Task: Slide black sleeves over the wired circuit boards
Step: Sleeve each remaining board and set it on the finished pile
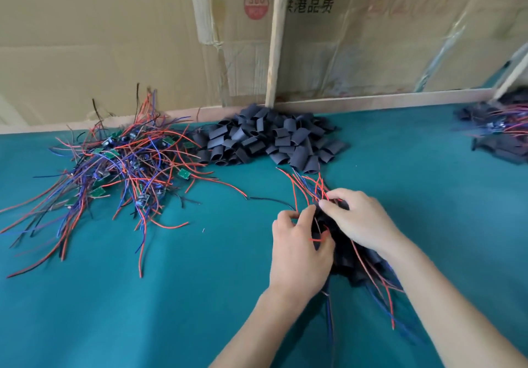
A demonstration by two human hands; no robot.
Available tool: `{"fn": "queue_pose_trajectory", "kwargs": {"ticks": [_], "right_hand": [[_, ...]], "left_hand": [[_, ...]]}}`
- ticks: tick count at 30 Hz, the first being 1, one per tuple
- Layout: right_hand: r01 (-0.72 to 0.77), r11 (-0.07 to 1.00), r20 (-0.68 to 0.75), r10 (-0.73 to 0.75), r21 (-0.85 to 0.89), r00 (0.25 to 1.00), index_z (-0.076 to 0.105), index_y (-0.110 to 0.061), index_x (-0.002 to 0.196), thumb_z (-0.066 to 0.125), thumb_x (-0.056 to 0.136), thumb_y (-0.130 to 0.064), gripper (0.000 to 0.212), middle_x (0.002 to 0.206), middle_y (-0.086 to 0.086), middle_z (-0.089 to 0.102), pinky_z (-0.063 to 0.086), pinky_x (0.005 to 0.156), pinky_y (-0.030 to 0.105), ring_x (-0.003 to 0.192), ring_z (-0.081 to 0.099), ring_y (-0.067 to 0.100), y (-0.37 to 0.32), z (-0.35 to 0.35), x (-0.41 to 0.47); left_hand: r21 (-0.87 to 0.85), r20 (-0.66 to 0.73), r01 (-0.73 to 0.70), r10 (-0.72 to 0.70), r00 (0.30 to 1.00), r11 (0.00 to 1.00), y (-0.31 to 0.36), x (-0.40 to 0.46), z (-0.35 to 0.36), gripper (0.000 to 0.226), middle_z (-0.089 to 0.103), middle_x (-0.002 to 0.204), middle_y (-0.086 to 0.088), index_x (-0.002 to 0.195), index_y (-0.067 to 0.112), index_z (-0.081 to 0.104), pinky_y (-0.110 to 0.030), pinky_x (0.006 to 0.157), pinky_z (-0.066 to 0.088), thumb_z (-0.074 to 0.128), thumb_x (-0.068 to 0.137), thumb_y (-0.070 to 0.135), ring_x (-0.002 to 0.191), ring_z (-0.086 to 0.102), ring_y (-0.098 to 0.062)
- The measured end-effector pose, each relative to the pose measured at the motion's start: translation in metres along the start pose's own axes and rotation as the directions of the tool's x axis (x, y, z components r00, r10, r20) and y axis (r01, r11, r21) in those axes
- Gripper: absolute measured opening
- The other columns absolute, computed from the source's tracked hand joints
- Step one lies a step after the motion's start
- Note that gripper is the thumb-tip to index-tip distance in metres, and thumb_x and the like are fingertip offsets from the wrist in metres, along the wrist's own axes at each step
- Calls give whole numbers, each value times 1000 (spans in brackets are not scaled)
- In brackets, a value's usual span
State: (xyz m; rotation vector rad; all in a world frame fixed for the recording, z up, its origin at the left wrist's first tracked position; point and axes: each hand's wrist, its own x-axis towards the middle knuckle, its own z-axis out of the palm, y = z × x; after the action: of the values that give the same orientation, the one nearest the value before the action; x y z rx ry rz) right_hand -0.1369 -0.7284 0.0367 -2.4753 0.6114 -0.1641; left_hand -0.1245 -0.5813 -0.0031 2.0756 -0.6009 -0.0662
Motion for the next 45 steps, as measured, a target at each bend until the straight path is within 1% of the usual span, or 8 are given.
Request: {"fn": "queue_pose_trajectory", "kwargs": {"ticks": [10,18,22,30,33,36,40,45], "right_hand": [[51,987,-118,-70,-153,991,72,-20,119,67,95,-37,30,128,3,66,43,104,38,122,58,28,-15,-10,-7],[217,973,38,-221,84,975,74,-30,95,71,87,-26,10,92,-14,74,47,82,25,92,67,8,-150,75,5],[124,977,39,-119,-171,992,58,-22,133,60,98,-40,40,135,1,58,46,102,42,128,52,28,-187,125,40],[205,877,99,-180,-434,979,59,-9,86,55,106,-33,31,101,10,63,47,82,42,107,54,34,-201,137,72],[238,923,235,-169,-303,957,43,-9,63,53,106,-29,48,60,4,48,33,56,36,63,49,27,-204,123,70],[85,970,301,-153,226,941,57,-6,71,56,105,-20,36,58,-2,58,35,51,28,49,47,11,-195,116,53],[-319,545,449,-120,775,885,63,-6,93,60,102,-9,11,69,4,57,39,46,19,54,48,10,-177,114,31],[-490,138,509,-234,861,828,65,6,122,60,97,-8,29,71,4,56,38,48,19,59,48,11,-163,132,14]], "left_hand": [[91,18,-96,94,995,991,-21,-8,-55,36,46,125,4,131,27,56,-35,98,47,56,97,39,114,51,-18],[327,-199,-268,343,918,906,-118,-47,-201,17,63,80,12,88,21,67,-31,61,53,51,86,26,68,56,-10],[379,-412,35,135,901,925,-175,-51,-270,12,67,80,8,83,19,67,-30,64,49,56,83,21,71,63,-22],[92,-476,263,-190,859,960,-200,-43,-290,27,64,62,11,69,26,63,-18,61,42,66,83,3,64,61,-8],[83,-491,256,-184,852,963,-201,-42,-292,28,65,67,16,68,28,61,-12,60,41,65,83,5,68,61,-8],[83,-500,259,-185,846,962,-203,-38,-291,27,64,69,20,68,28,61,-22,58,44,64,84,7,67,59,-10],[51,-529,223,-163,833,973,-200,-41,-290,21,63,66,13,69,29,64,-16,56,41,64,83,13,63,57,-15],[-41,-467,149,-151,871,988,-184,-45,-280,14,65,60,5,74,27,68,-14,57,44,56,79,21,52,57,-8]]}}
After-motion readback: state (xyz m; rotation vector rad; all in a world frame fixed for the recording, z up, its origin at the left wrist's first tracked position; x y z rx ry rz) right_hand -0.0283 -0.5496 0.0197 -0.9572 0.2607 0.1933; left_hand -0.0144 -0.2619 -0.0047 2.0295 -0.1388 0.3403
